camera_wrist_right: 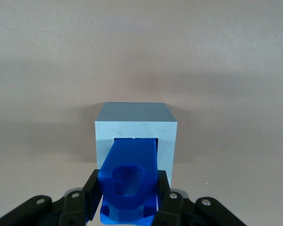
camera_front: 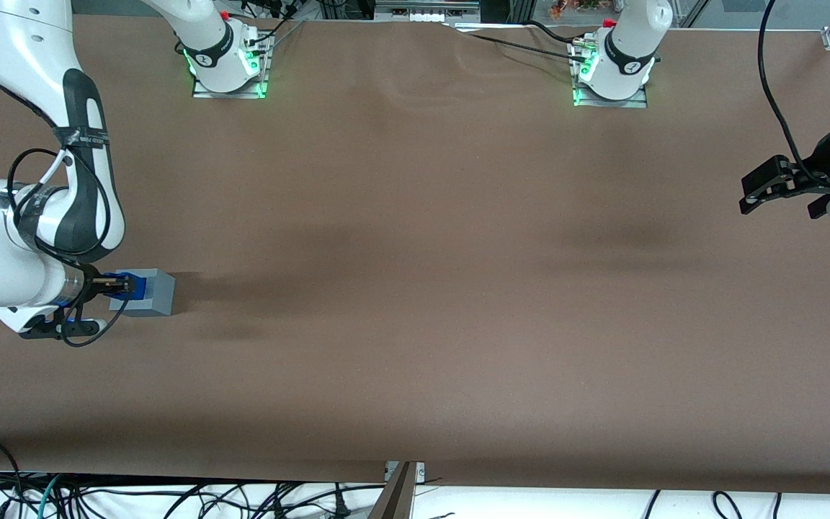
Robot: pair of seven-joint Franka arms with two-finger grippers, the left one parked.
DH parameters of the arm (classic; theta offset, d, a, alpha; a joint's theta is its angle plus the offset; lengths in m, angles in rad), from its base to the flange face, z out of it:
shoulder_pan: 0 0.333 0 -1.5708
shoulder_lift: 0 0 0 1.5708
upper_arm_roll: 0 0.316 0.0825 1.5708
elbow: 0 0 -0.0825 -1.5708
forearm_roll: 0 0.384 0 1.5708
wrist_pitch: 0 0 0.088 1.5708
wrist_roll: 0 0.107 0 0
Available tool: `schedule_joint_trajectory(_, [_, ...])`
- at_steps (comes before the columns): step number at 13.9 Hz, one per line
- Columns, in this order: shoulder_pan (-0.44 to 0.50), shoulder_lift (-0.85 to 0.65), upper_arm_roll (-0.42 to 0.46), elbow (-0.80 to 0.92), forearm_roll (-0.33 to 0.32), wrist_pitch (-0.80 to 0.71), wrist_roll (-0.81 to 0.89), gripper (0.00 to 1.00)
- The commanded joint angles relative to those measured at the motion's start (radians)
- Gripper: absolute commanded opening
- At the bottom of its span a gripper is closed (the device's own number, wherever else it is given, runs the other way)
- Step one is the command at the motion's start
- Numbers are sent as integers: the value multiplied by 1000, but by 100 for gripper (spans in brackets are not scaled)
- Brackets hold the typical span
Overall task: Insert blue part into gray base with right arm
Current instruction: 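Lower the blue block into the gray base's hollow center, then open the right gripper and release the blue block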
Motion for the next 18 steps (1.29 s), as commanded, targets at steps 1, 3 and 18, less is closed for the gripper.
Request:
schedule_joint_trajectory(1, [-20, -12, 4, -16, 43, 17, -32, 33])
schedule_joint_trajectory(3, [-32, -14, 4, -15, 71, 17, -73, 66])
schedule_joint_trajectory(18, [13, -244, 1, 77, 74, -160, -116, 100])
